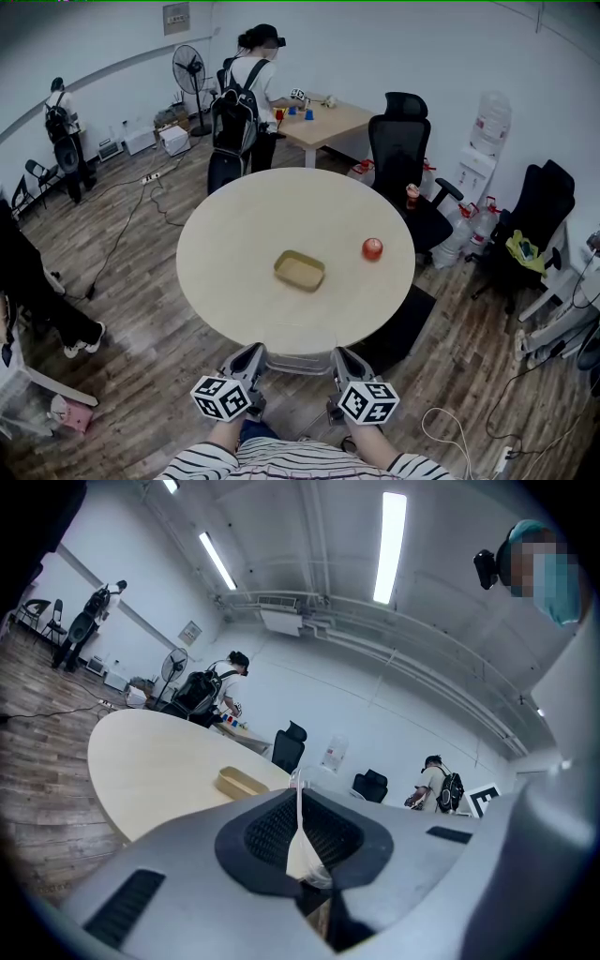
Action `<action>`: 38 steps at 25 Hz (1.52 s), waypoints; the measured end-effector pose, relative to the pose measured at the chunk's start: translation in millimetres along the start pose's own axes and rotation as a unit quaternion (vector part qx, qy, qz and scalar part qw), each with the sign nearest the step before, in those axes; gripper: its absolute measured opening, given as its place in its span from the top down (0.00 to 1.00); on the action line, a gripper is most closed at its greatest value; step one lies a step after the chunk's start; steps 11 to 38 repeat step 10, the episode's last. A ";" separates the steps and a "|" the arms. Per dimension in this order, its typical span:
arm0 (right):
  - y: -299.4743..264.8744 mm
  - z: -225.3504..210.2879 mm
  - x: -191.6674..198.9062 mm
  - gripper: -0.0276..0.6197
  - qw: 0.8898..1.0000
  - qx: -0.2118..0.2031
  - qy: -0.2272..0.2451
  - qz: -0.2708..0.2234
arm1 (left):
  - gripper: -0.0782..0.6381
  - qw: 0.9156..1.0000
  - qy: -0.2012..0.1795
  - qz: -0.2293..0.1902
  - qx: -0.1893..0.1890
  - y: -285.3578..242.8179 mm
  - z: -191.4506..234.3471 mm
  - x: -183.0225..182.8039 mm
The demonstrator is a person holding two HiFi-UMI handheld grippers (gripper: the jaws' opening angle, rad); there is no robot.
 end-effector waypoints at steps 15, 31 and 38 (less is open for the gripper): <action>-11.7 -7.6 -3.6 0.90 1.000 0.009 -0.006 0.005 | 0.84 1.000 -0.001 0.009 0.002 -15.7 5.5 -5.0; -11.7 -7.6 -3.6 0.90 1.000 0.009 -0.006 0.005 | 0.84 1.000 -0.001 0.009 0.002 -15.7 5.5 -5.0; -11.7 -7.6 -3.6 0.90 1.000 0.009 -0.006 0.005 | 0.84 1.000 -0.001 0.009 0.002 -15.7 5.5 -5.0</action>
Point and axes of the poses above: the fingertips, and each gripper's own axes: y backward along the fingers, z to its left, x out of its underside, the point moved 2 cm from there along y, backward along the fingers, and after that the axes turned 6 degrees about -x, right-handed, at the moved point
